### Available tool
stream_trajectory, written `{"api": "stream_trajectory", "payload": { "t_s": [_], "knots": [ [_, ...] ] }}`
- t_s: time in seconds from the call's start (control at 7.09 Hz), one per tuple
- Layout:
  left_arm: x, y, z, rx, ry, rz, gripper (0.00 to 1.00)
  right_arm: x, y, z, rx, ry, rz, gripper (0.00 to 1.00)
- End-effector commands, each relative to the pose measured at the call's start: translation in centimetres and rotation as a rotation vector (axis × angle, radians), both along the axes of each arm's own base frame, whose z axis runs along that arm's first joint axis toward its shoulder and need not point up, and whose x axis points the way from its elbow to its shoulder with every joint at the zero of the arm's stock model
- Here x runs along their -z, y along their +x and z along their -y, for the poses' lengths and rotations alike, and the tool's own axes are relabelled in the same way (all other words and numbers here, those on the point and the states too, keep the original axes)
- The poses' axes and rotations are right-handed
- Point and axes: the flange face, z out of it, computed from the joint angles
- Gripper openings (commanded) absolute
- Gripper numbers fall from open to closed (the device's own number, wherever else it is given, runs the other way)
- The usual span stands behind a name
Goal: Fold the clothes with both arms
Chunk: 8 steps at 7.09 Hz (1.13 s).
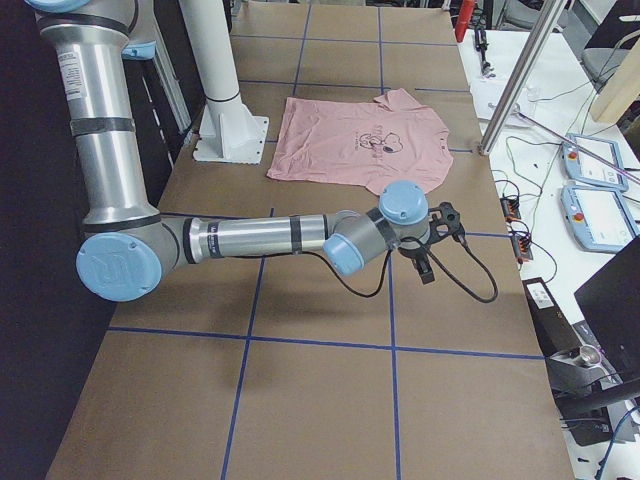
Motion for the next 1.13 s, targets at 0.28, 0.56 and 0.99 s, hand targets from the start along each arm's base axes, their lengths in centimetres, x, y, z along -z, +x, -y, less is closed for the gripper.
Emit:
{"api": "stream_trajectory", "payload": {
  "t_s": [0.28,0.56,0.99],
  "knots": [
    [0.1,2.9,0.0,-0.024,-0.024,-0.029,1.00,15.0,-26.8,5.0,-0.167,-0.118,-0.029,0.71],
    [0.2,2.9,0.0,-0.024,-0.022,-0.029,1.00,14.6,-33.0,3.2,-0.172,-0.128,-0.093,0.71],
    [0.4,2.9,0.0,-0.026,-0.017,-0.029,1.00,10.6,-36.8,2.6,-0.198,-0.147,-0.175,0.67]
  ]
}}
